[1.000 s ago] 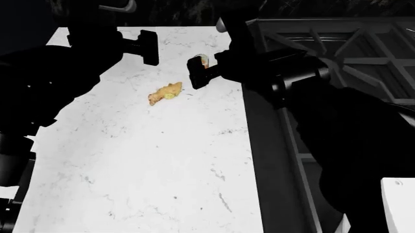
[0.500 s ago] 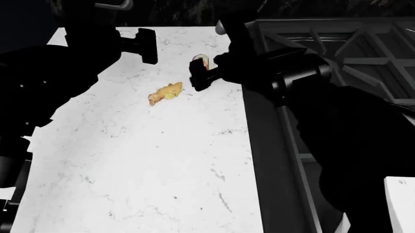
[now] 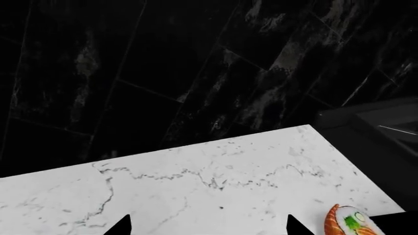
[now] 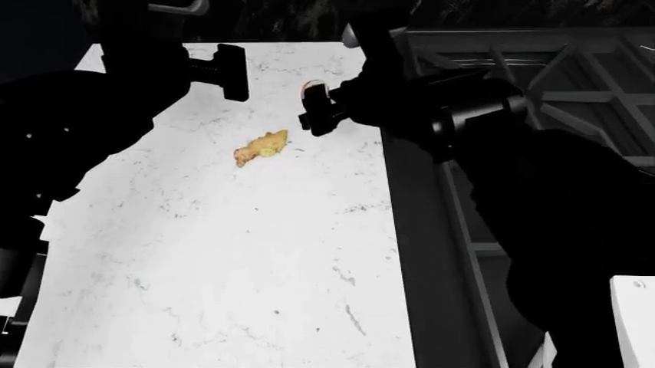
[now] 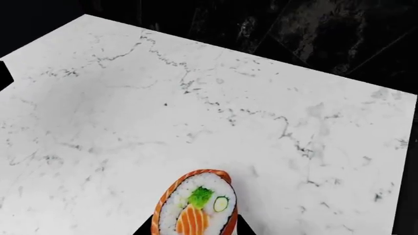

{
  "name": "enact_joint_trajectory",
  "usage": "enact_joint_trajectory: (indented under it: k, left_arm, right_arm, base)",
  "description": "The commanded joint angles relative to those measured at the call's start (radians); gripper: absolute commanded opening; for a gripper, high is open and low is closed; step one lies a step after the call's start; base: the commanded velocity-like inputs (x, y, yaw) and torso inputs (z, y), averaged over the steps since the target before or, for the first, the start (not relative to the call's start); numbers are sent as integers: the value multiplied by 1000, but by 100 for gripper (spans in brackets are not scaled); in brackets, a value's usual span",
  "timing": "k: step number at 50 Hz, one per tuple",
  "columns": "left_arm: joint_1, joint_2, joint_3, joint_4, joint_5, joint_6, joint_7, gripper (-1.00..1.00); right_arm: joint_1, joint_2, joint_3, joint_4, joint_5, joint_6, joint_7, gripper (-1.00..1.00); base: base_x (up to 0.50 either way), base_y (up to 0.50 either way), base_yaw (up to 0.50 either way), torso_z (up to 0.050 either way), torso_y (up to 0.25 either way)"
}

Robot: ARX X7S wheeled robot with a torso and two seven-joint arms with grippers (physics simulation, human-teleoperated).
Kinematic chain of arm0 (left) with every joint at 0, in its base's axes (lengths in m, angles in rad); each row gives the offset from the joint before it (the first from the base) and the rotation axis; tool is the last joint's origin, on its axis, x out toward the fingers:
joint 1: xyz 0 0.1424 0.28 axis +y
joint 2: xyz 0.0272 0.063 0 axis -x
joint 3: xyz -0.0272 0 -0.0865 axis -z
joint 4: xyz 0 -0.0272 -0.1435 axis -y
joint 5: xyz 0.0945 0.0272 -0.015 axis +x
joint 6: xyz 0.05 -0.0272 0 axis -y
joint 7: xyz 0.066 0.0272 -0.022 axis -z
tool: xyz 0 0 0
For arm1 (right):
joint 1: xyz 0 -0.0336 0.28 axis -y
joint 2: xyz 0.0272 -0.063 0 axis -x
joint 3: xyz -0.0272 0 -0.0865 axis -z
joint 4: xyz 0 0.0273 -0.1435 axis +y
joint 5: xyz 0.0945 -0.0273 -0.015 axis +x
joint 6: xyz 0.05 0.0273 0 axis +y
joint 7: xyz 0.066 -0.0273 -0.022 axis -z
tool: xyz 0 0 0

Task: Place both pans onto different burners. Then place the ginger and the sushi on different pans.

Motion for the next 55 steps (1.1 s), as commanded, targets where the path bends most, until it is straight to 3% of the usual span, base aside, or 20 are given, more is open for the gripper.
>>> enact_joint_trajectory:
  k: [1, 17, 30, 34, 42, 48, 55]
  left_arm:
    - [1, -1, 2, 11, -4, -6, -1, 100]
    - [14, -3, 19, 19, -13, -32, 6, 100]
    - [35, -39, 55, 46, -37, -62, 108, 100]
    - [45, -51, 57, 71, -50, -69, 124, 100]
    - [52, -81, 56, 132, -85, -83, 173, 100]
    - [54, -116, 63, 196, -110, -98, 224, 100]
    - [63, -173, 60, 309, -170, -139, 271, 100]
  right_arm:
    - [38, -1, -19, -6, -17, -49, 8, -100]
    - [112, 0, -5, -39, -175, 39, -20, -100]
    - [219, 5, 23, 48, -257, 119, -81, -100]
    - [264, 164, 76, -247, -184, 204, 73, -100]
    - [295, 347, 132, -585, -92, 297, 254, -100]
    - [284, 446, 160, -760, -37, 331, 356, -100]
    - [252, 484, 166, -832, -12, 340, 401, -100]
  base:
    - [0, 0, 0, 0, 0]
    - [0, 0, 0, 0, 0]
    - [0, 0, 0, 0, 0]
    - [0, 0, 0, 0, 0]
    - [0, 0, 0, 0, 0]
    - [0, 0, 0, 0, 0]
    - [0, 0, 0, 0, 0]
